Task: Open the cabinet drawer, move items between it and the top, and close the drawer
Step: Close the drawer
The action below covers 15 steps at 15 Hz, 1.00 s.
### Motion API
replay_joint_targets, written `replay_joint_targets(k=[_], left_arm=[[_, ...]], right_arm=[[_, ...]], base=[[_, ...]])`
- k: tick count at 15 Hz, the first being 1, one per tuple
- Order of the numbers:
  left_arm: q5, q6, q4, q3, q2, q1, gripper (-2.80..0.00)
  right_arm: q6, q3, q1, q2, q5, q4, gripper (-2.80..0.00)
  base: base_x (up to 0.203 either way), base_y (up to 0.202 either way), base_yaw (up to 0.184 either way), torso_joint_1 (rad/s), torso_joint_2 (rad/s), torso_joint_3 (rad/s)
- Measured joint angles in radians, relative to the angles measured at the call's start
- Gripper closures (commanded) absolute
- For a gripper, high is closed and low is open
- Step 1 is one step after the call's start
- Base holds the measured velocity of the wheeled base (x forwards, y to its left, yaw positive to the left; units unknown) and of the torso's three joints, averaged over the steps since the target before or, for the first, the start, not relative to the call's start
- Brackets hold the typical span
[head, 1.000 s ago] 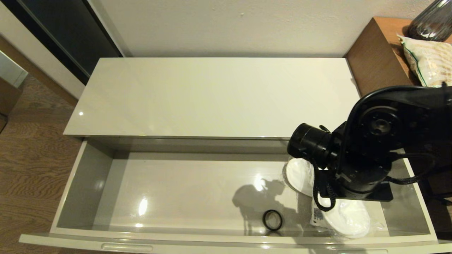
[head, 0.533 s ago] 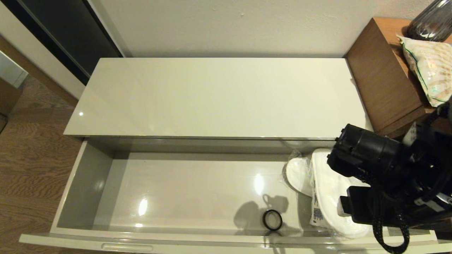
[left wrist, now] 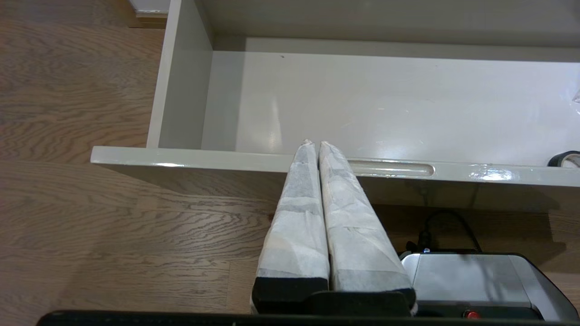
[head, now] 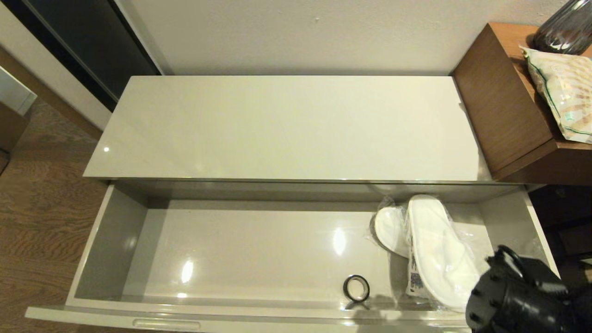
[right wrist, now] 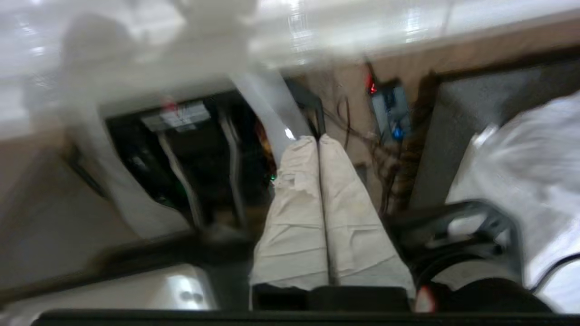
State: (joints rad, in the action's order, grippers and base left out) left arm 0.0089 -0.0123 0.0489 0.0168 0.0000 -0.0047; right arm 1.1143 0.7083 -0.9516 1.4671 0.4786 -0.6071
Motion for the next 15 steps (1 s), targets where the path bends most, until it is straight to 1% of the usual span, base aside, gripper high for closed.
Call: replay_joint_targets(k=[2,3,4,5,7,9,10,11,12,14,15], left_arm=[[0.000,0.000,0.000,0.000,0.000,0.000,0.00],[0.000,0.000,0.000,0.000,0.000,0.000,0.00],[0.000,-0.001,0.000,0.000,0.000,0.000,0.00],[0.000,0.000,0.000,0.000,0.000,0.000,0.00],[0.000,-0.001,0.000,0.000,0.000,0.000,0.00],[0.000,-0.001,0.000,0.000,0.000,0.000,0.00],[0.000,0.000,0.000,0.000,0.000,0.000,0.00],[0.000,0.000,0.000,0.000,0.000,0.000,0.00],[0.000,0.000,0.000,0.000,0.000,0.000,0.00],[0.000,0.000,0.000,0.000,0.000,0.000,0.00],[0.000,0.000,0.000,0.000,0.000,0.000,0.00]], right_arm=[[0.084,-0.241,-0.103,-0.001,-0.046,0.212,0.00],[0.129,-0.340,-0.142,0.022,-0.075,0.318,0.00],[0.172,-0.433,-0.174,0.071,-0.103,0.441,0.00],[0.193,-0.506,-0.197,0.140,-0.123,0.561,0.00],[0.202,-0.606,-0.222,0.298,-0.131,0.794,0.00],[0.181,-0.650,-0.221,0.494,-0.122,1.027,0.00],[0.138,-0.665,-0.195,0.588,-0.111,1.163,0.00],[0.086,-0.672,-0.142,0.667,-0.091,1.300,0.00],[0.033,-0.675,-0.075,0.738,-0.064,1.413,0.00],[-0.099,-0.687,0.065,0.857,0.001,1.652,0.00],[-0.166,-0.696,0.130,0.893,0.046,1.765,0.00]], base=[[0.000,0.000,0.000,0.000,0.00,0.000],[0.000,0.000,0.000,0.000,0.00,0.000],[0.000,0.000,0.000,0.000,0.00,0.000],[0.000,0.000,0.000,0.000,0.00,0.000],[0.000,0.000,0.000,0.000,0.00,0.000],[0.000,0.000,0.000,0.000,0.00,0.000],[0.000,0.000,0.000,0.000,0.00,0.000],[0.000,0.000,0.000,0.000,0.00,0.000],[0.000,0.000,0.000,0.000,0.00,0.000],[0.000,0.000,0.000,0.000,0.00,0.000],[0.000,0.000,0.000,0.000,0.00,0.000]])
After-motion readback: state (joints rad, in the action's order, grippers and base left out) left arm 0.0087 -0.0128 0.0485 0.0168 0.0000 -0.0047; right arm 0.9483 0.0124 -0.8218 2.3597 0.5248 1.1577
